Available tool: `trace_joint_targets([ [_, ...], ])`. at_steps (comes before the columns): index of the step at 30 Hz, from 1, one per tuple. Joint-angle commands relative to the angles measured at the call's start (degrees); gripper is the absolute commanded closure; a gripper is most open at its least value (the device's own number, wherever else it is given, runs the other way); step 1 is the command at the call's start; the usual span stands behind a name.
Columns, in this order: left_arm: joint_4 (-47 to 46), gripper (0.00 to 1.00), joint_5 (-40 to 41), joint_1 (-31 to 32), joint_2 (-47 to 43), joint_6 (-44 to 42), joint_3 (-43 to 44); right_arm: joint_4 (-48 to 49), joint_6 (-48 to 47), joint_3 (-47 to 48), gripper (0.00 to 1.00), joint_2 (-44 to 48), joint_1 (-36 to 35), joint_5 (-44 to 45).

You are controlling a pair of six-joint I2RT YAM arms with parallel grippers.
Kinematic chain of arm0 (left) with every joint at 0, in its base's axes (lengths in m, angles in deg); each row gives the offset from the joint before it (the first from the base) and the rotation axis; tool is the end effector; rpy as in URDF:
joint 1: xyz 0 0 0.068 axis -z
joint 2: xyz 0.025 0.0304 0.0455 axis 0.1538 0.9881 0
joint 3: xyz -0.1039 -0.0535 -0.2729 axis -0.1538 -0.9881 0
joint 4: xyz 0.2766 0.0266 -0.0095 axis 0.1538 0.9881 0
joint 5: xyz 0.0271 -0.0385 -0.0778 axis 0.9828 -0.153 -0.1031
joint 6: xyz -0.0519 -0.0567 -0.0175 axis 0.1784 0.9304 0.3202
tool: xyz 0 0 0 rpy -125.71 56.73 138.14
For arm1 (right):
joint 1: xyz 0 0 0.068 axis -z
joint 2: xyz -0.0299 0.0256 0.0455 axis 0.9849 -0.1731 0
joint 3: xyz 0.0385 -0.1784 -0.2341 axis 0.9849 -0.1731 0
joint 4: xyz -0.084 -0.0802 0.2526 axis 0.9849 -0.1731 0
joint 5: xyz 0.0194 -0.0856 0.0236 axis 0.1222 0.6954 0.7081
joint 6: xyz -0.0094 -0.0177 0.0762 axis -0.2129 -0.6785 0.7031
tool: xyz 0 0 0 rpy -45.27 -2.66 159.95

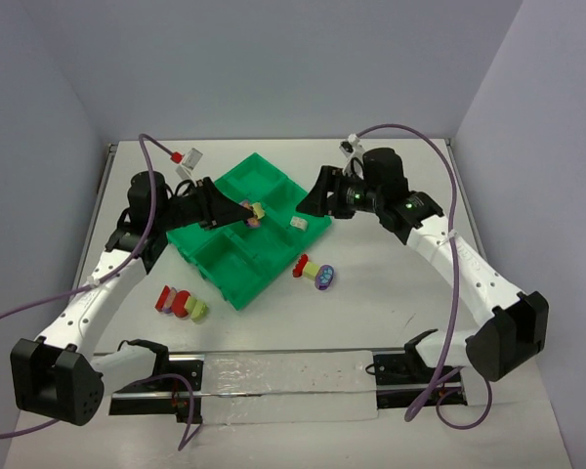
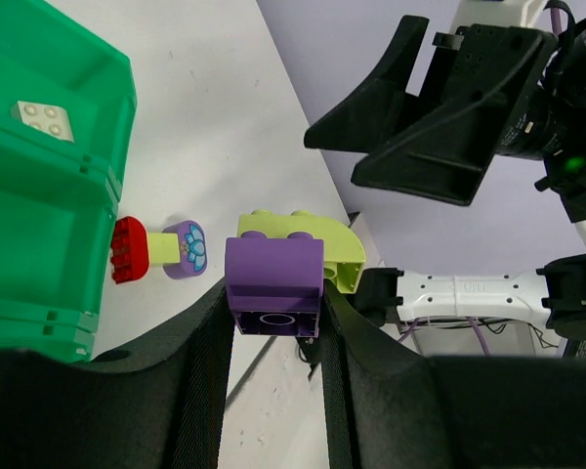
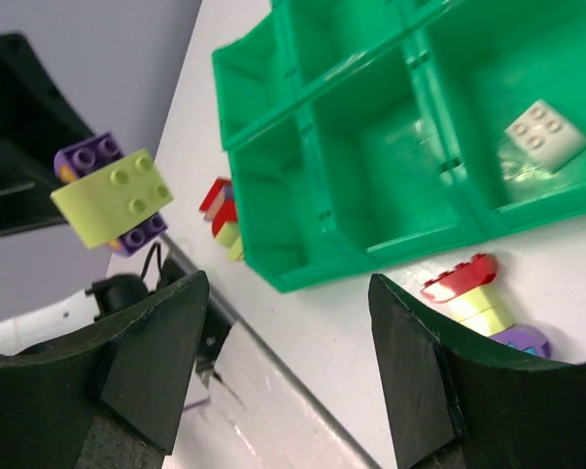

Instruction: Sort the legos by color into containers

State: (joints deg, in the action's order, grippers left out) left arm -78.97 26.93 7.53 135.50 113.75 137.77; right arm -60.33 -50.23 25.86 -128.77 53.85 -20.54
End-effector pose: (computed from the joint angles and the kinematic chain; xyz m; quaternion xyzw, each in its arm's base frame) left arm 0.2591 -0.1253 0.3445 0.0382 0.7676 -0.5470 0.3317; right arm 0.2826 0.1717 0.3629 -0.0813 0.8401 0.4074 0.3488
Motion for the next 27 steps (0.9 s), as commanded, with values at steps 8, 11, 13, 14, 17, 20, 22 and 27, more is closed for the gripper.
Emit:
trace_joint_targets([
  [8, -0.6, 1.0, -0.1, -0.4, -1.6, 0.1, 0.6, 0.4, -0.9, 7.0, 0.28, -1.9, -9.9, 5.2],
  [11, 1.2, 1.0, 1.8, -0.4, -2.1, -0.1, 1.2, 0.3, -1.1, 10.4, 0.3, -2.9, -13.2, 8.1],
  [13, 1.3, 1.0, 2.8, -0.4, -2.6, 0.1, 1.2, 0.2, -1.1, 11.4, 0.32, -3.7, -14.1, 9.3],
  [14, 1.6, 1.0, 3.0, -0.4, -2.7, 0.2, 1.5, 0.3, -1.3, 12.3, 0.33, -4.0, -14.8, 9.4],
  [17, 1.7, 1.0, 2.5, -0.4, -2.1, 0.4, 2.4, 0.3, -2.1, 14.2, 0.37, -5.6, -15.9, 9.0],
  [20, 1.9, 1.0, 1.9, -0.4, -1.1, -0.1, 3.5, -0.4, -3.0, 16.3, 0.38, -7.5, -16.3, 8.5],
  [22, 1.4, 1.0, 0.8, -0.4, -0.4, 0.3, 4.0, -0.9, -3.5, 17.3, 0.39, -8.7, -16.5, 9.0],
  [27, 0.2, 1.0, -1.2, -0.4, 1.2, 1.6, 4.6, -1.2, -3.5, 19.5, 0.47, -12.1, -16.6, 9.2],
])
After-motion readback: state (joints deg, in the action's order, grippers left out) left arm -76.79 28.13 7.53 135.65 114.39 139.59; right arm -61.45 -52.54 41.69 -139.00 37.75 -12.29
